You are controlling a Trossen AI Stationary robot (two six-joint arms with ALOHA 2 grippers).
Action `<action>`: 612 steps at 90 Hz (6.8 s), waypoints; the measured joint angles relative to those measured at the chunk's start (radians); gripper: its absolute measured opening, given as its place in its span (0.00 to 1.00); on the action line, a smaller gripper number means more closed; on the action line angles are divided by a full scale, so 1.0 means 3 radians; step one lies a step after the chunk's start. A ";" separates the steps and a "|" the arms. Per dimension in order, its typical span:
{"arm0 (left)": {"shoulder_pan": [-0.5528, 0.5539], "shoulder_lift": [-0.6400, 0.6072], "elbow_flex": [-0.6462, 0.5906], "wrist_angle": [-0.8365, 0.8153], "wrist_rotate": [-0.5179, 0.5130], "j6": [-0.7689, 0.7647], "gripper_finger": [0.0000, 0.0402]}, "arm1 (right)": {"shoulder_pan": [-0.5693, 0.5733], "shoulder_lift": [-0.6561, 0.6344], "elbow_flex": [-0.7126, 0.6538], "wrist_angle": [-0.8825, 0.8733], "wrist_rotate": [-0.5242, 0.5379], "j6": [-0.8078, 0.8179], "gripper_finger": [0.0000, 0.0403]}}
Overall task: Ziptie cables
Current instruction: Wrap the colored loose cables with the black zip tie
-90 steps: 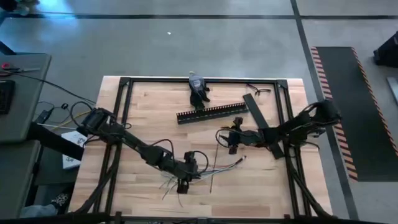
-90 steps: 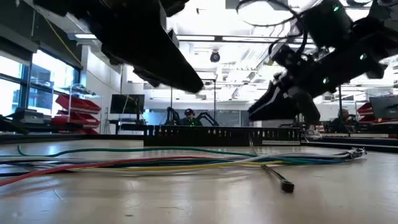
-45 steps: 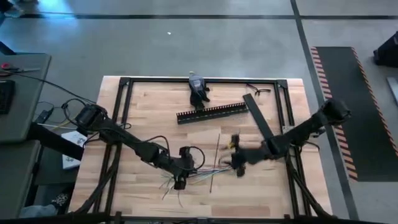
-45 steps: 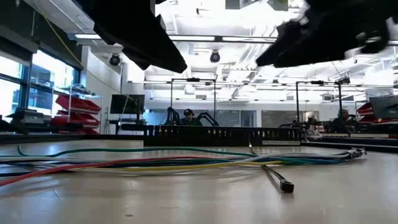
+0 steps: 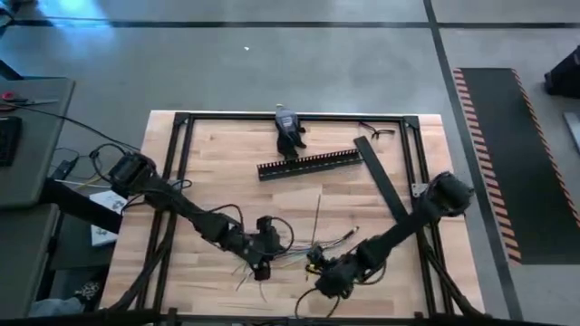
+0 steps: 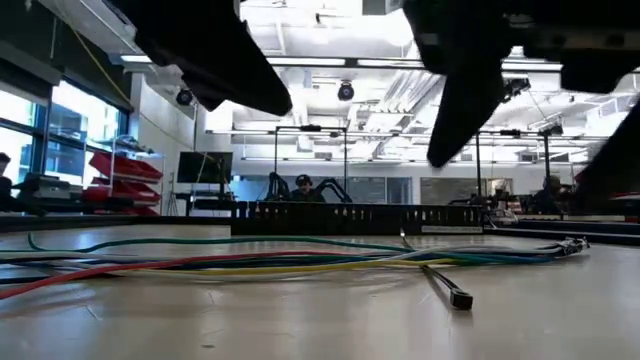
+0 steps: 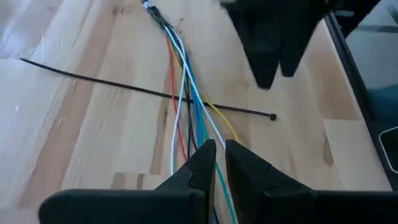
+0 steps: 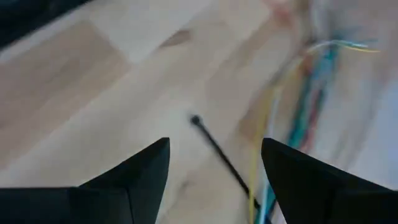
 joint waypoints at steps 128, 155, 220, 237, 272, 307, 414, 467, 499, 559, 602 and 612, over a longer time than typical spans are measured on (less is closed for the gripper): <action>-0.0260 0.0248 0.0004 0.0146 -0.0635 0.0539 0.06 | -0.0264 0.0397 0.0592 -0.0303 -0.0283 -0.0503 0.00; -0.0167 0.0655 0.0003 0.0833 -0.0317 0.1071 0.06 | -0.0215 0.0124 0.0593 -0.0292 -0.0067 -0.0046 0.00; 0.0191 0.1086 0.0006 0.2091 0.0228 0.1476 0.42 | 0.0179 -0.0314 -0.0006 0.0401 0.0815 0.0653 0.00; 0.0256 0.1105 0.0006 0.2306 0.0278 0.1591 0.43 | 0.0233 -0.0321 -0.0040 0.0447 0.0981 0.0745 0.00; 0.0226 0.1363 0.0173 0.2812 0.0463 0.1754 0.32 | 0.0279 -0.0327 -0.0040 0.0512 0.1168 0.0730 0.00; 0.0195 0.1363 0.0197 0.2783 0.0422 0.1755 0.11 | 0.0363 -0.0327 -0.0039 0.0413 0.1248 0.0869 0.00; 0.0114 0.1363 0.0369 0.2672 0.0490 0.1492 0.00 | 0.0625 -0.0329 -0.0034 0.0146 0.1591 0.1716 0.04; 0.0152 0.1359 0.0875 0.1531 0.0542 0.1189 0.00 | 0.1057 -0.0327 0.0330 -0.1426 0.1612 0.3372 0.48; 0.0249 0.1411 0.0897 0.1652 0.0654 0.0809 0.00 | 0.1461 -0.0368 0.0235 -0.3616 0.1837 0.6820 0.42; 0.0300 0.1940 0.1516 0.1306 0.0683 0.0782 0.00 | 0.0507 -0.2066 -0.2479 0.0255 0.1308 0.6127 0.65; 0.0300 0.1940 0.1516 0.1297 0.0669 0.0786 0.00 | -0.0634 -0.2045 -0.2880 0.1192 0.0917 0.5159 0.69; 0.0302 0.1940 0.1516 0.1298 0.0633 0.0787 0.00 | -0.0824 -0.1980 -0.2880 0.1322 0.0756 0.4995 0.69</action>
